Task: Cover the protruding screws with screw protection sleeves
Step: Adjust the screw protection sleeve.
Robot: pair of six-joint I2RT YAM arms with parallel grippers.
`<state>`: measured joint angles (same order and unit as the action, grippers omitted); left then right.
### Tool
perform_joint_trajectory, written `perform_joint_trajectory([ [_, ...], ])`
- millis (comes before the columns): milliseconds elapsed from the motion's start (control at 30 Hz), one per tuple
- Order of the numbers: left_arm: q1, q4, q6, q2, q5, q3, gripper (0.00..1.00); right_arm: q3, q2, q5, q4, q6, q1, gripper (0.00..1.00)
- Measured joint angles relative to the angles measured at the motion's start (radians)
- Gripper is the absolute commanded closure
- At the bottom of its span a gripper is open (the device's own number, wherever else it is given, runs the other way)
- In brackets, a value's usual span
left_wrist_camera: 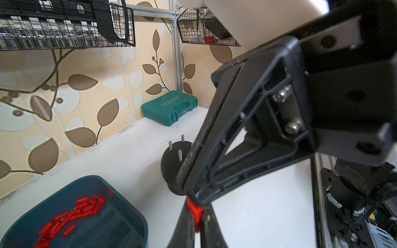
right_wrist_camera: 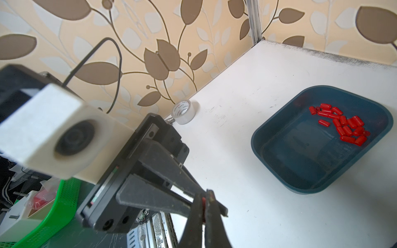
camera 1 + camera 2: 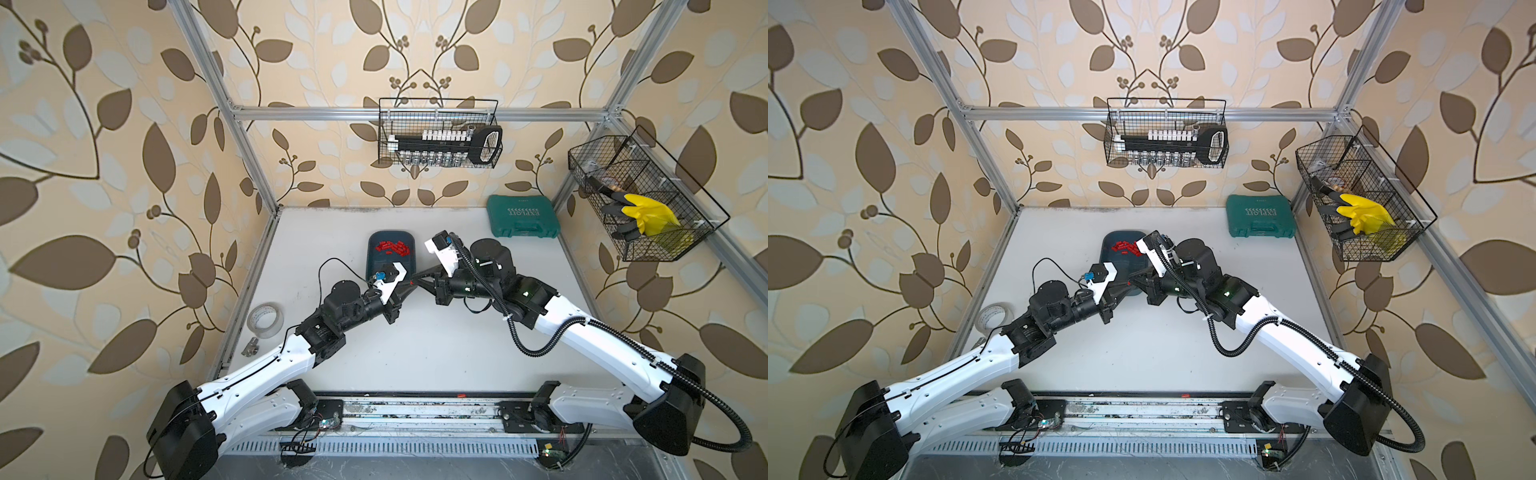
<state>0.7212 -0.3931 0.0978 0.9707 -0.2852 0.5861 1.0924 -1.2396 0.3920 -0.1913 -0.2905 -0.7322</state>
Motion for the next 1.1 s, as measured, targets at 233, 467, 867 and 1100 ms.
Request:
perform_joint_trajectory([
  [233, 0.000, 0.000, 0.000, 0.000, 0.000, 0.000, 0.90, 0.000, 0.000, 0.000, 0.000, 0.000, 0.000, 0.99],
  [467, 0.000, -0.002, 0.003, 0.000, -0.004, 0.002, 0.81, 0.000, 0.000, 0.000, 0.000, 0.000, -0.002, 0.99],
  [867, 0.006, -0.026, 0.006, 0.006, -0.018, 0.005, 0.64, 0.000, 0.000, -0.006, -0.016, -0.008, 0.001, 1.00],
  [1100, 0.006, -0.022, 0.007, -0.002, 0.018, -0.016, 0.61, 0.002, 0.001, 0.004, -0.039, -0.050, 0.066, 1.00],
])
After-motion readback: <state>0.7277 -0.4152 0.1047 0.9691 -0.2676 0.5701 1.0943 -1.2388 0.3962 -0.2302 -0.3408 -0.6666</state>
